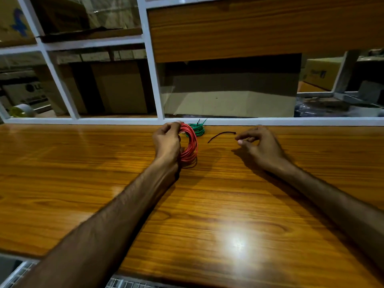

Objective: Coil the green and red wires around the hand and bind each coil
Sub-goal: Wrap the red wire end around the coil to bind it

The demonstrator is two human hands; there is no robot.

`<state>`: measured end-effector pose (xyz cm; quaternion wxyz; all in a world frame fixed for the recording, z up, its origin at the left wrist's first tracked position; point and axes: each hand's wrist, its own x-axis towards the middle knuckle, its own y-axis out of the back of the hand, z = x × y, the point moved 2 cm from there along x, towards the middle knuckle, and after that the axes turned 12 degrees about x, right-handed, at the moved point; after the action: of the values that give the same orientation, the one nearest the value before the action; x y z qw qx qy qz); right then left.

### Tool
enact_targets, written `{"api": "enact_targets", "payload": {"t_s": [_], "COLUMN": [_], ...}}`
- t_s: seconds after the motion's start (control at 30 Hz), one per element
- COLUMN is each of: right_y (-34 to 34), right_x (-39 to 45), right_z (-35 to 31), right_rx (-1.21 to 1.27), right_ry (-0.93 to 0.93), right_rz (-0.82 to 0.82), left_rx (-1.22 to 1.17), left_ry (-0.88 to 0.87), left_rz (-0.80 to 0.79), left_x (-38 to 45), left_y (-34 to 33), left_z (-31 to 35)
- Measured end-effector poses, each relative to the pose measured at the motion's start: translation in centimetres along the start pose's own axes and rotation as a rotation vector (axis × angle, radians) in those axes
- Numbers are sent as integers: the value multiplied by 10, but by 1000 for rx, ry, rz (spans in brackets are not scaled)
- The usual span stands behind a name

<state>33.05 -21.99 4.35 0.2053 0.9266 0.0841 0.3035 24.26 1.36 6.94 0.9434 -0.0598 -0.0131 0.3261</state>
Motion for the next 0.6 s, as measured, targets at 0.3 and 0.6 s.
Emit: {"api": "enact_targets", "payload": {"t_s": [0.3, 0.6], "right_y": [-28, -51], "right_x": [63, 112], "right_z": [13, 25], "right_rx": [-272, -546], "right_ry": [99, 113], "right_rz": [-119, -426], "left_rx": [87, 133], "left_ry": [-74, -135], "left_rz": [-5, -14], "left_x": [23, 32], "left_y": [-1, 1], "left_z": [-12, -17]}}
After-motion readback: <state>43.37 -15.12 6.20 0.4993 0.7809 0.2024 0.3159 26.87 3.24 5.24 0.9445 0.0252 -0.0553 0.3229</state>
